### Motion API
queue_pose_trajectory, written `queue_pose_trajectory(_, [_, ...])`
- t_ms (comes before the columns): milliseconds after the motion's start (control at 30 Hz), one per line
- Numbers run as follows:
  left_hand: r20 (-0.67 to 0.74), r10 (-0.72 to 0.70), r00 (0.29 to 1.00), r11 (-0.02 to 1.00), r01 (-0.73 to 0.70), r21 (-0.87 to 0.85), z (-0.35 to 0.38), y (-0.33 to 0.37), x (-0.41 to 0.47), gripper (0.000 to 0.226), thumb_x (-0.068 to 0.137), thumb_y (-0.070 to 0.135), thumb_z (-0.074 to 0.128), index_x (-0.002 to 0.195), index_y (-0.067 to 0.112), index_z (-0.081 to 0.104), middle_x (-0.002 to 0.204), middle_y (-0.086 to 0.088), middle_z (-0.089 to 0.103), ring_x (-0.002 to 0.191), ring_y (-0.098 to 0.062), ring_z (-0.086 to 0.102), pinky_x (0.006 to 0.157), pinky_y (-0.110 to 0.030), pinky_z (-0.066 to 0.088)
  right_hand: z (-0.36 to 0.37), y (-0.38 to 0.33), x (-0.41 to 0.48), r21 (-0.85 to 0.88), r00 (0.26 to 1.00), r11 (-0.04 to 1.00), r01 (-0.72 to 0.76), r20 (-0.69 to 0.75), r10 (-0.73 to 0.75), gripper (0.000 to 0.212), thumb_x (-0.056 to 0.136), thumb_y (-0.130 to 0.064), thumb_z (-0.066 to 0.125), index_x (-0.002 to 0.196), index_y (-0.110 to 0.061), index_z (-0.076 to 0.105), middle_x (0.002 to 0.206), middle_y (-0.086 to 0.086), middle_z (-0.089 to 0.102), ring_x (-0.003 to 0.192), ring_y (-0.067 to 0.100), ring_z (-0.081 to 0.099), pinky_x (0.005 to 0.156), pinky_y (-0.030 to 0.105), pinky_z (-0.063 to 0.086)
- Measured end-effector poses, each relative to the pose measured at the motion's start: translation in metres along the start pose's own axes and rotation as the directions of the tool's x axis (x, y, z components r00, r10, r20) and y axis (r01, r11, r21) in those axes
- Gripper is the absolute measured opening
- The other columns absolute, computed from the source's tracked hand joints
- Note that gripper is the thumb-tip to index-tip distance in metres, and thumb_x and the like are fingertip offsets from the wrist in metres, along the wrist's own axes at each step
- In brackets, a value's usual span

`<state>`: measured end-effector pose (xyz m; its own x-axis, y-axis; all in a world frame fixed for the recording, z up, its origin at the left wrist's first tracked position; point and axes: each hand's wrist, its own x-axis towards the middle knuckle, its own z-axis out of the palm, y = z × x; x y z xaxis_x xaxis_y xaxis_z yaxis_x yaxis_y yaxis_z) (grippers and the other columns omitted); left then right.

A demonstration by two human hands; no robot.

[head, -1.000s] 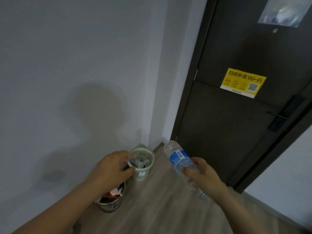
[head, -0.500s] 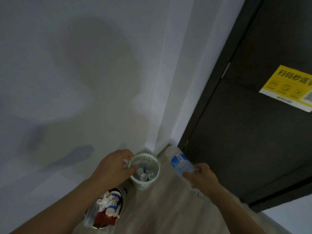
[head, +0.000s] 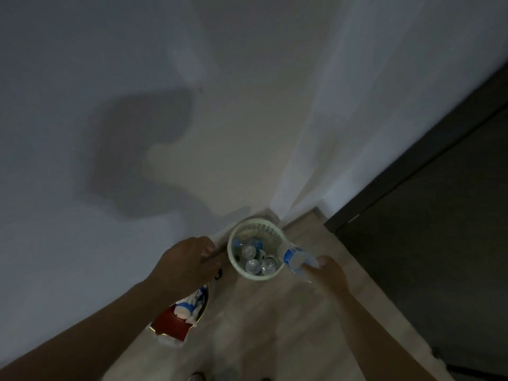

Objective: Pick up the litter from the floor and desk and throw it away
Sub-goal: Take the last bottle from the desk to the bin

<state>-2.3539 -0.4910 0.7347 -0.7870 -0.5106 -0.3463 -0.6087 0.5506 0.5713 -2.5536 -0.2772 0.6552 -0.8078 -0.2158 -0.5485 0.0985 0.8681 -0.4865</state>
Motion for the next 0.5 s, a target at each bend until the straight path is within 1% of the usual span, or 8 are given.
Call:
queue_pose_trajectory(67, [0.013,-0.051,0.999,0.998,0.050,0.044,0.026,-0.012,0.023,0.037,0.088,0.036,0.063,0.120,0.019,0.059,0.117,0.004,0.062,0.108,-0.011,0.057,0.090,-0.017,0.040,0.021,0.009,0.040,-0.003,1.000,1.000,0.002,0.023,-0.002,0.050,0.081,-0.034,0.068,0.122,-0.008,0.054,0.096,0.003,0.057,0.078,0.013,0.058,0.059,0.028,0.050])
queue_pose_trajectory(100, [0.017,-0.075,0.997,0.995,0.074,0.067,0.038,-0.018,0.034,0.035,0.089,0.035,0.062,0.120,0.020,0.058,0.118,0.005,0.061,0.108,-0.010,0.057,0.089,-0.016,0.040,0.033,0.014,0.059,-0.010,1.000,1.000,0.000,0.025,0.001,0.049,0.081,-0.031,0.068,0.122,-0.008,0.054,0.097,0.004,0.057,0.077,0.014,0.057,0.057,0.027,0.049])
queue_pose_trajectory(200, [0.064,-0.118,0.991,0.984,0.108,0.144,0.075,-0.030,0.072,0.031,0.093,0.032,0.054,0.118,0.014,0.058,0.117,-0.001,0.063,0.105,-0.015,0.061,0.091,-0.028,0.047,0.066,0.032,0.111,-0.004,1.000,1.000,0.001,0.021,-0.001,0.047,0.082,-0.028,0.067,0.122,-0.008,0.054,0.100,0.006,0.059,0.078,0.017,0.057,0.049,0.020,0.036])
queue_pose_trajectory(233, [0.072,-0.121,0.990,0.979,0.107,0.171,0.086,-0.034,0.083,0.031,0.093,0.031,0.053,0.120,0.014,0.057,0.117,-0.001,0.063,0.105,-0.016,0.061,0.092,-0.031,0.048,0.077,0.037,0.127,-0.002,1.000,1.000,0.008,0.025,-0.008,0.045,0.082,-0.027,0.067,0.121,-0.008,0.055,0.101,0.007,0.061,0.080,0.018,0.057,0.049,0.020,0.035])
queue_pose_trajectory(300, [0.085,-0.107,0.991,0.968,0.085,0.235,0.105,-0.045,0.103,0.032,0.094,0.031,0.050,0.122,0.017,0.056,0.118,0.000,0.062,0.105,-0.014,0.061,0.092,-0.030,0.049,0.098,0.047,0.157,-0.014,0.999,1.000,0.024,0.041,-0.024,0.040,0.082,-0.026,0.066,0.117,-0.008,0.056,0.099,0.006,0.062,0.081,0.019,0.059,0.049,0.020,0.036])
queue_pose_trajectory(367, [0.070,-0.080,0.994,0.957,0.057,0.286,0.122,-0.058,0.122,0.031,0.096,0.032,0.048,0.122,0.018,0.056,0.116,0.001,0.062,0.103,-0.013,0.061,0.090,-0.028,0.048,0.116,0.055,0.185,-0.032,0.998,0.999,0.040,0.049,-0.038,0.039,0.083,-0.025,0.066,0.116,-0.007,0.056,0.101,0.008,0.064,0.086,0.022,0.062,0.055,0.023,0.041])
queue_pose_trajectory(433, [0.062,-0.073,0.995,0.947,0.049,0.319,0.135,-0.068,0.139,0.031,0.095,0.033,0.048,0.121,0.018,0.056,0.116,0.001,0.060,0.103,-0.014,0.059,0.090,-0.028,0.047,0.131,0.060,0.209,-0.041,0.998,0.998,0.042,0.041,-0.041,0.041,0.083,-0.022,0.068,0.117,-0.004,0.056,0.109,0.014,0.064,0.094,0.027,0.063,0.066,0.025,0.043])
queue_pose_trajectory(500, [0.062,-0.083,0.995,0.937,0.057,0.344,0.145,-0.075,0.152,0.032,0.094,0.033,0.048,0.121,0.018,0.055,0.116,0.002,0.059,0.103,-0.013,0.059,0.091,-0.028,0.047,0.145,0.063,0.228,-0.002,0.998,0.998,0.057,0.029,-0.057,0.045,0.081,-0.015,0.071,0.120,-0.003,0.055,0.113,0.017,0.064,0.095,0.029,0.062,0.068,0.025,0.042])
